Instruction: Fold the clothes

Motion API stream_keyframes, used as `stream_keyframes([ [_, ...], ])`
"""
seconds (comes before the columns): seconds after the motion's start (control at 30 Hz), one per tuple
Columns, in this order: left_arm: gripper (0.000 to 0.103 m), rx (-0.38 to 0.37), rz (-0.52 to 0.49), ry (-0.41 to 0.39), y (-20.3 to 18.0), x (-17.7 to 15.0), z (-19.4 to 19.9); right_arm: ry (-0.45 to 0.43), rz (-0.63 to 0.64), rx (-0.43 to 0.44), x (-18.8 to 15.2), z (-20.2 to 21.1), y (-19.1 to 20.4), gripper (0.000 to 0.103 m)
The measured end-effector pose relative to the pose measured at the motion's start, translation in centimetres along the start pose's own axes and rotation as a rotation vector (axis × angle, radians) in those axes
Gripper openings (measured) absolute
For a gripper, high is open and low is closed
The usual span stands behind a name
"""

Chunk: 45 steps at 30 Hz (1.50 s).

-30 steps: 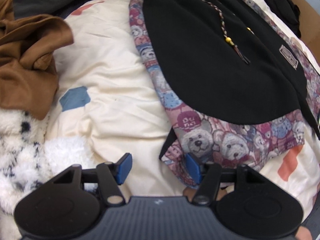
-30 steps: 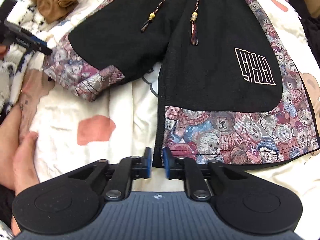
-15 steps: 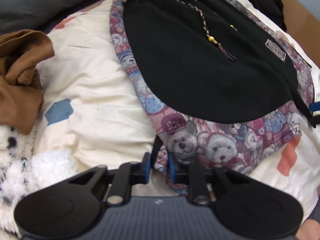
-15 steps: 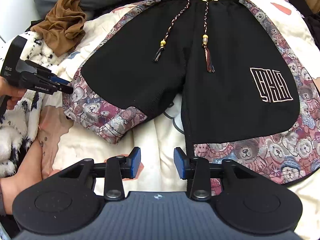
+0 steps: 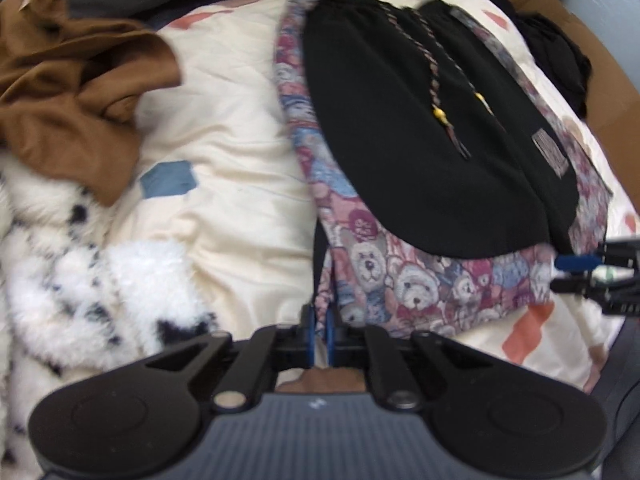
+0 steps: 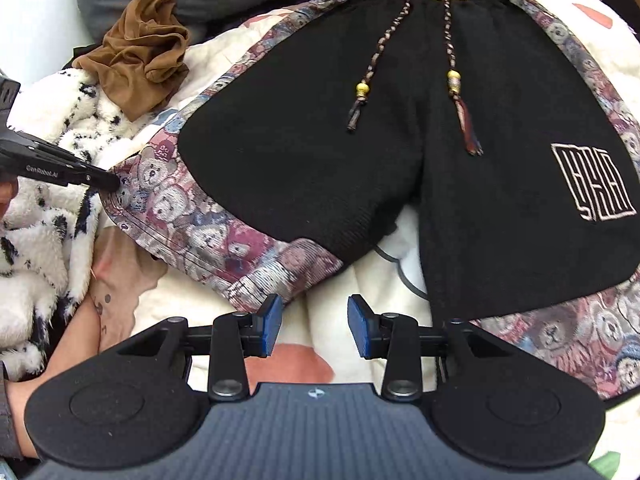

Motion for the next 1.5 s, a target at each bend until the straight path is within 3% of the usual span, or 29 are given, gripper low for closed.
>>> stream_keyframes([
  [0.33, 0.006, 0.057, 0.235, 0.015, 4.7, -1.4, 1.3, 0.007, -0.013, -0.002, 0.0, -0.7, 0.1, 0.041],
  [0.43, 0.018, 0.096, 0.201, 0.001, 4.6, -1.0, 1.0, 0.015, -0.017, -0.003, -0.1, -0.9, 0.0, 0.041],
  [0.57, 0.05, 0.13, 0.129, -0.02, 4.1, 0.0, 0.4, 0.025, -0.025, -0.005, -0.4, -1.1, -0.1, 0.041],
  [0.7, 0.052, 0.167, 0.055, 0.0, 3.9, 0.4, -1.1, 0.029, -0.037, 0.0, -0.3, -1.4, 0.0, 0.041],
  [0.83, 0.045, 0.171, 0.017, 0.04, 3.7, 0.2, -2.4, 0.031, -0.044, 0.0, -0.1, -1.9, 0.1, 0.041],
  [0.87, 0.023, 0.155, 0.004, 0.051, 3.5, 0.1, -2.6, 0.031, -0.047, -0.001, -0.1, -2.0, 0.1, 0.041],
  [0.9, 0.007, 0.135, -0.01, 0.052, 3.2, 0.1, -2.6, 0.032, -0.051, -0.001, 0.0, -2.2, 0.1, 0.041],
  [1.17, 0.006, 0.048, 0.021, -0.067, 2.8, 3.4, 0.9, 0.023, -0.064, 0.018, 0.5, -2.4, 0.4, 0.041],
  [1.3, 0.006, 0.012, 0.066, -0.13, 3.0, 5.2, 2.9, 0.019, -0.077, 0.09, 0.7, -1.8, 1.4, 0.041],
  [1.4, 0.006, 0.0, 0.078, -0.148, 2.6, 5.9, 3.6, 0.022, -0.078, 0.091, 0.7, -1.9, 1.8, 0.05],
  [1.5, 0.006, -0.015, 0.099, -0.185, 2.3, 6.3, 4.6, 0.004, -0.103, 0.083, 1.1, -2.0, 1.7, 0.05],
])
Point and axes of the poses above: each gripper's, at about its wrist camera, not at the fingertips, and z roughly against the way its jaws point, y to its left, x to its top, the point moved 8 cm from there along -z, roughly the way its jaws point, and after that the axes turned 5 degrees about -x, right-handed, at the moved point
